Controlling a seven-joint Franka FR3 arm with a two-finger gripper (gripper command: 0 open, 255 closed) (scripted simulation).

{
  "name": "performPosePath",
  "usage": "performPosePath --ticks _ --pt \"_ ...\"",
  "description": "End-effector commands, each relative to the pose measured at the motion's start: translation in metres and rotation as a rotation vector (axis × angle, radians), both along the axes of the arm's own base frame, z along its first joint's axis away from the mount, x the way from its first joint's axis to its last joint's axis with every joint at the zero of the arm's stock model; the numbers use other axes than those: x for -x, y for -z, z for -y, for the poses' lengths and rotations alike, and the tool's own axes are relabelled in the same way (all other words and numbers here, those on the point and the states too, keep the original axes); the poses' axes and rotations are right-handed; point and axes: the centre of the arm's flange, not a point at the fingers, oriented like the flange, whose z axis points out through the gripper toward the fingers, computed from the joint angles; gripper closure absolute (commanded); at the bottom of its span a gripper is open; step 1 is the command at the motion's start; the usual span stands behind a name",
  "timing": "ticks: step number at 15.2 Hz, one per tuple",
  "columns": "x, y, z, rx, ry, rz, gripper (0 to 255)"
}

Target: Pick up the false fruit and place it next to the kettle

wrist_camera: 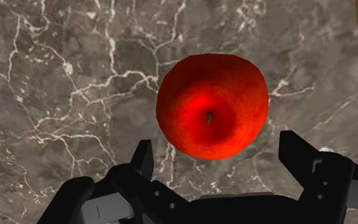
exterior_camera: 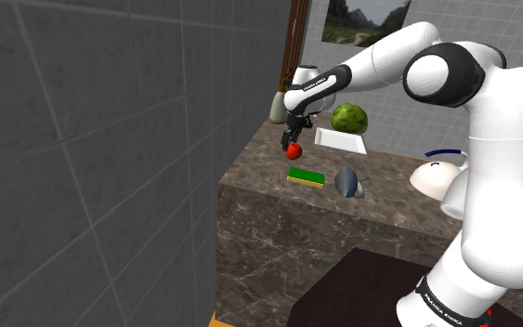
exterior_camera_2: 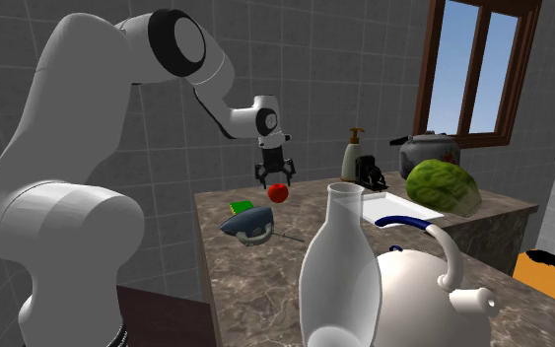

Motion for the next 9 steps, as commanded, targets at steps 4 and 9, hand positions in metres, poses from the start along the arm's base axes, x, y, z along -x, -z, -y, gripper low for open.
performPosePath --ticks 4,9 --pt "-0.0006 0.0065 0.001 0.0 0.0 0.0 0" --pt "-0.0006 0.0065 0.001 0.0 0.0 0.0 255"
